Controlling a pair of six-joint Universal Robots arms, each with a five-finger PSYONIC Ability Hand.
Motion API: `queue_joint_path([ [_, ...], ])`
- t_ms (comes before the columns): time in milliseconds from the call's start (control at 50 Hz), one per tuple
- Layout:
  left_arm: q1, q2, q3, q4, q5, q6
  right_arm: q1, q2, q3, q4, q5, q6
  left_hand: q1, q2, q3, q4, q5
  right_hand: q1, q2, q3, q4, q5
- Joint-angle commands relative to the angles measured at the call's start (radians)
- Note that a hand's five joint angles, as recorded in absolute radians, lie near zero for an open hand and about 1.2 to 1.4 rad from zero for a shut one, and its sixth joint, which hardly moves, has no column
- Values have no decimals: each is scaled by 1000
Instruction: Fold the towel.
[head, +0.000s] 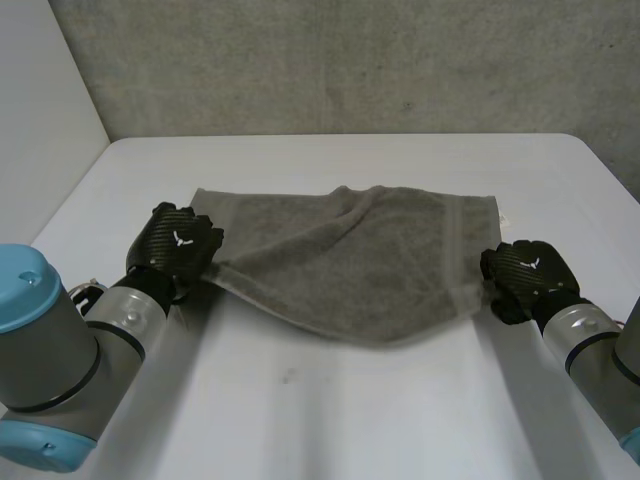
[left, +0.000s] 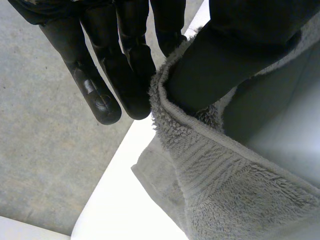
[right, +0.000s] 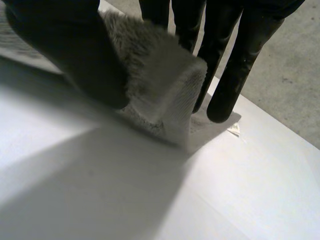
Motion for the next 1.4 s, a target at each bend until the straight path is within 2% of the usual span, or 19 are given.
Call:
queue_joint_path([
  [20, 3, -23, -27, 2, 1, 1, -8, -39, 13, 21, -63, -9, 16, -1, 0, -1, -1, 507, 365, 377, 374, 408],
  [40, 3, -41, -28, 2, 1, 1, -15, -76, 22, 36, -86, -20, -268, -285, -284, -285, -285, 507, 365, 377, 374, 408],
  [60, 3, -41, -28, 2, 1, 1, -15, -103, 24, 62, -103, -32, -271, -288, -286, -287, -287, 507, 365, 377, 374, 408],
  [80, 3, -58, -30, 2, 0, 1, -15, -104, 24, 63, -103, -32, -454, -471, -470, -470, -471, 507, 365, 377, 374, 408],
  [140, 3, -84, -28, 4, 0, -1, -26, -134, 19, 133, -130, -63, -526, -543, -542, -543, -543, 507, 365, 377, 374, 408],
  [280, 15, -118, -25, 14, 0, -1, -139, -145, -5, 233, -157, -112, -526, -543, -542, -543, -543, 507, 365, 377, 374, 408],
  [580, 86, -122, -54, 14, -37, -11, -208, -142, -32, 237, -166, -120, -503, -520, -518, -519, -519, 507, 365, 377, 374, 408],
  [640, 101, -113, -74, 13, -49, -11, -208, -142, -32, 239, -166, -123, -374, -391, -389, -390, -390, 507, 365, 377, 374, 408],
  [680, 103, -99, -89, 10, -48, -2, -204, -139, -38, 251, -166, -132, -46, -63, -62, -63, -63, 507, 365, 377, 374, 408],
  [700, 103, -99, -90, 10, -48, -2, -204, -139, -38, 251, -166, -132, -45, -62, -60, -61, -61, 507, 365, 377, 374, 408],
  [720, 99, -81, -102, 4, -49, 6, -204, -137, -42, 272, -166, -147, 193, 176, 178, 177, 177, 507, 365, 377, 374, 408],
  [760, 98, -50, -122, -7, -49, 9, -202, -134, -50, 311, -166, -175, 195, 179, 180, 179, 179, 507, 365, 377, 374, 408],
  [920, 92, 180, -237, -208, -37, 93, -202, -154, -102, 690, -141, -462, 195, 179, 180, 179, 179, 507, 365, 377, 374, 408],
  [1020, 112, 373, -287, -512, -34, 283, -265, -225, -98, 1010, -49, -710, 195, 179, 180, 179, 179, 507, 365, 377, 374, 408],
  [1100, 127, 422, -277, -611, -6, 332, -294, -260, -102, 1070, -19, -785, 195, 179, 180, 179, 179, 507, 365, 377, 374, 408],
  [1200, 167, 416, -243, -556, 90, 331, -291, -266, -116, 1024, -35, -788, 195, 179, 180, 179, 179, 507, 365, 377, 374, 408],
  [1240, 170, 360, -217, -443, 138, 319, -291, -233, -133, 969, -48, -734, 195, 179, 180, 179, 179, 507, 365, 377, 374, 408],
  [1300, 161, 292, -191, -368, 144, 309, -281, -183, -151, 931, -57, -690, 195, 179, 180, 179, 179, 507, 365, 377, 374, 408],
  [1400, 78, 32, -13, -197, 130, 296, -146, 8, -326, 845, -25, -545, 195, 179, 180, 179, 179, 507, 365, 377, 374, 408],
])
